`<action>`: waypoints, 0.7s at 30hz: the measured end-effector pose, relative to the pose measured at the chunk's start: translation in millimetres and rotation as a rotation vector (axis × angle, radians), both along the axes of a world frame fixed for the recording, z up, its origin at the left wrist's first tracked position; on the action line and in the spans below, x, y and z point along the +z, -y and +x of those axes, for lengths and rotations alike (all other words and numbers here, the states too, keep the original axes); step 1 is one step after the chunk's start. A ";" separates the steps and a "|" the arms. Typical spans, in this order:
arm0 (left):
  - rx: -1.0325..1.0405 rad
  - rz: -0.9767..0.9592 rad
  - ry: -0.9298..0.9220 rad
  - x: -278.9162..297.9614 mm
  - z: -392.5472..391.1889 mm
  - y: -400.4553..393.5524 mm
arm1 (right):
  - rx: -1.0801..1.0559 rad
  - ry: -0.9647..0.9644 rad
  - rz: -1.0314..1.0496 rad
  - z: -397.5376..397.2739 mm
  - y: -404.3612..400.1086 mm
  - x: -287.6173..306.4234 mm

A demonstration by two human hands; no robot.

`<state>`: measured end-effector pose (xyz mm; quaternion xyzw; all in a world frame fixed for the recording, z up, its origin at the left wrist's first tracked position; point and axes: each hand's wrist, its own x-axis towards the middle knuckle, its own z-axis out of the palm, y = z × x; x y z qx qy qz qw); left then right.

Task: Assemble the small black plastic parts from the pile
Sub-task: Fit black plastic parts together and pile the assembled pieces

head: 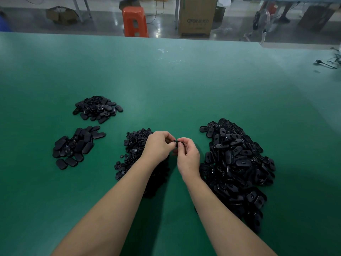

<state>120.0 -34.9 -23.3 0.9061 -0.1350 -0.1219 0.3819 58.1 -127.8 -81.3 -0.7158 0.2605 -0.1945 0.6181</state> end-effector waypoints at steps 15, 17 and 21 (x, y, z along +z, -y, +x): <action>0.022 0.085 0.047 3.2 -3.5 7.1 | 0.029 -0.017 -0.048 -0.2 -0.7 0.5; 0.021 0.082 0.053 2.9 -3.1 5.1 | 0.033 -0.015 -0.063 -0.4 -1.3 0.4; 0.003 0.074 0.072 2.7 -2.7 3.5 | 0.024 -0.019 -0.105 0.0 -1.4 0.9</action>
